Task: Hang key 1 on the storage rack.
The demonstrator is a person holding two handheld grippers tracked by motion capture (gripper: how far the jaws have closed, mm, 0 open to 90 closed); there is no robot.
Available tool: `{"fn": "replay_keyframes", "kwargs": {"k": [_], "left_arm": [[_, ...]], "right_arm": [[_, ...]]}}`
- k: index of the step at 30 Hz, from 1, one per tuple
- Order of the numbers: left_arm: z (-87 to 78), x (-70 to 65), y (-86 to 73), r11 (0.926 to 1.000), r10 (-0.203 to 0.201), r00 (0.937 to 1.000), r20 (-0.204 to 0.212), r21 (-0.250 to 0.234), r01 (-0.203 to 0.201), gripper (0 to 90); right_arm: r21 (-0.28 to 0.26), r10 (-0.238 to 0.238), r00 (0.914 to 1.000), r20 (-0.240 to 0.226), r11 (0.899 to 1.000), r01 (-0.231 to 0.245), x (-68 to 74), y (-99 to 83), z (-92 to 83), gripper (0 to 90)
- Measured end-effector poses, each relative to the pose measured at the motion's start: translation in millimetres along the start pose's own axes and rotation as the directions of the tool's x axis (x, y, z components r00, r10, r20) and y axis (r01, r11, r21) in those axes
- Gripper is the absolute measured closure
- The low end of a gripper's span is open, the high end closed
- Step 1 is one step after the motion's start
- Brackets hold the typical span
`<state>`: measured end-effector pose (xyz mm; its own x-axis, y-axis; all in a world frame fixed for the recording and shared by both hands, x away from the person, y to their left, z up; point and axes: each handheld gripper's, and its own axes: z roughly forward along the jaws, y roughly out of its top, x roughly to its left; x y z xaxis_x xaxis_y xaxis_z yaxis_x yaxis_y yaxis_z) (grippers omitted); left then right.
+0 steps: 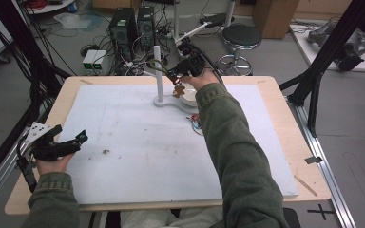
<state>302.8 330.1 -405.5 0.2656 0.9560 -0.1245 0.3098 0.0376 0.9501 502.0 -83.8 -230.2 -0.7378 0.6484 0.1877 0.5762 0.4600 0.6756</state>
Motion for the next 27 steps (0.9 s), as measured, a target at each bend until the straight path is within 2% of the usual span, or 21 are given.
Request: {"fn": "replay_keyframes", "kwargs": {"k": [10,14,23,27], "left_arm": [[0.8,-0.3,-0.2,1.0,0.003,1.0,0.001,0.004,-0.003,1.7],[0.9,-0.4,-0.2,1.0,0.007,1.0,0.003,0.007,-0.007,1.7],[1.2,-0.7,-0.3,0.9999,0.008,1.0,0.003,0.009,-0.008,1.7],[1.7,-0.8,-0.4,1.0,0.006,1.0,0.003,0.008,-0.006,1.7]], "right_arm": [[0.009,0.023,0.9995,0.022,1.0,-0.024,-7.1,0.2,7.8,76.8],[0.014,0.016,0.9994,0.031,1.0,-0.017,-8.3,0.1,10.5,76.8],[0.03,0.031,0.9976,0.061,0.999,-0.033,-18.7,-5.6,25.8,76.7],[0.015,0.028,0.9976,0.064,0.999,-0.029,-20.1,-6.1,29.0,76.7]]}}
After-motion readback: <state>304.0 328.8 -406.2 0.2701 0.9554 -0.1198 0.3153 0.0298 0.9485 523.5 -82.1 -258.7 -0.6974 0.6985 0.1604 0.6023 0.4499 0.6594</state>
